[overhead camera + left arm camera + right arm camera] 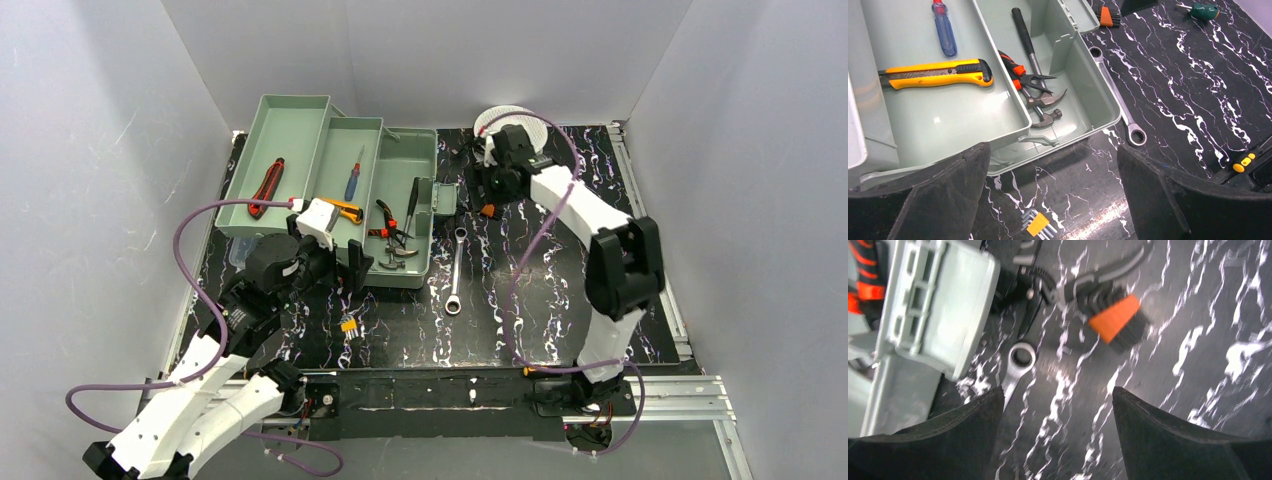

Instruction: Pack the tool kit

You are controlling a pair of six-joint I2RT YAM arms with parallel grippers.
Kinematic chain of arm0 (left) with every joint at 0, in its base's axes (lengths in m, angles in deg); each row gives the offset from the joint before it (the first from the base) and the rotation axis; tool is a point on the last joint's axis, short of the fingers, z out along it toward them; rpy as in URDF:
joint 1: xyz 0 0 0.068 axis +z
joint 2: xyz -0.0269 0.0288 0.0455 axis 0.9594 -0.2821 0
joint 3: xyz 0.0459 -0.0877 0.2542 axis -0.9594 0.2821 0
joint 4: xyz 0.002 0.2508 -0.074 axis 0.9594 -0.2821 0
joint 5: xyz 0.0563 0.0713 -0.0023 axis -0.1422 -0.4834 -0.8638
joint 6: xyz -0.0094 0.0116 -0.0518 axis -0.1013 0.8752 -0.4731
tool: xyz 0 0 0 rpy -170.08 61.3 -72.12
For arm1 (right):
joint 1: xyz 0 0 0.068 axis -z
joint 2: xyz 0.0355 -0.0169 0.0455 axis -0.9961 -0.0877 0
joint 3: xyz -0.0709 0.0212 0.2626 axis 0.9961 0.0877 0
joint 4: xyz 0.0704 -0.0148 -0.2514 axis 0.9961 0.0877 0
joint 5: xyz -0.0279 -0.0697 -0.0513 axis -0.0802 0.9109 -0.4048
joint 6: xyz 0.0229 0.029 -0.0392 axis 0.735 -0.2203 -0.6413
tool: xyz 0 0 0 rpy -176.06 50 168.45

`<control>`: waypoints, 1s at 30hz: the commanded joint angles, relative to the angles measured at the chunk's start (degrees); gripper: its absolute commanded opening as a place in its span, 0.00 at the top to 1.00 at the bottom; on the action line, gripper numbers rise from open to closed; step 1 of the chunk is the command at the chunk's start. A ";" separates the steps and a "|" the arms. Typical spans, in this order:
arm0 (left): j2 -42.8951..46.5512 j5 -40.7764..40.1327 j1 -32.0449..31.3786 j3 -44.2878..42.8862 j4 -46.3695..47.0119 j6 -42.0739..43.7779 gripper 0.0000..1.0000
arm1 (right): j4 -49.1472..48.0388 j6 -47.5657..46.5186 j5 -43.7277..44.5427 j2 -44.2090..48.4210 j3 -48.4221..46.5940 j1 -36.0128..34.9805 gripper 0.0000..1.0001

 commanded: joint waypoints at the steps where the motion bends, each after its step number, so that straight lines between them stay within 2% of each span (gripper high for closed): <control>1: -0.56 1.92 0.36 -2.03 -0.60 0.63 0.02 | 9.75 -16.13 -1.25 -9.18 -12.94 -0.20 0.14; 8: -1.69 3.22 0.36 -2.06 -0.36 -0.02 0.02 | 12.11 -24.21 1.32 -16.53 -19.58 0.77 0.16; 13: -1.84 3.18 0.40 -2.05 -0.35 -0.02 0.02 | 13.31 -26.76 0.84 -21.47 -22.72 1.20 0.18; 18: -1.97 3.22 0.40 -1.96 -0.35 0.01 0.02 | 12.55 -27.04 5.05 -25.47 -25.48 1.45 0.19; 23: -2.35 3.22 0.40 -1.89 -0.22 0.10 0.02 | 13.84 -27.82 0.70 -28.78 -29.34 2.47 0.19; 30: -2.84 3.22 0.35 -1.85 -0.19 0.32 0.02 | 18.85 -29.32 -0.43 -36.38 -35.82 2.52 0.21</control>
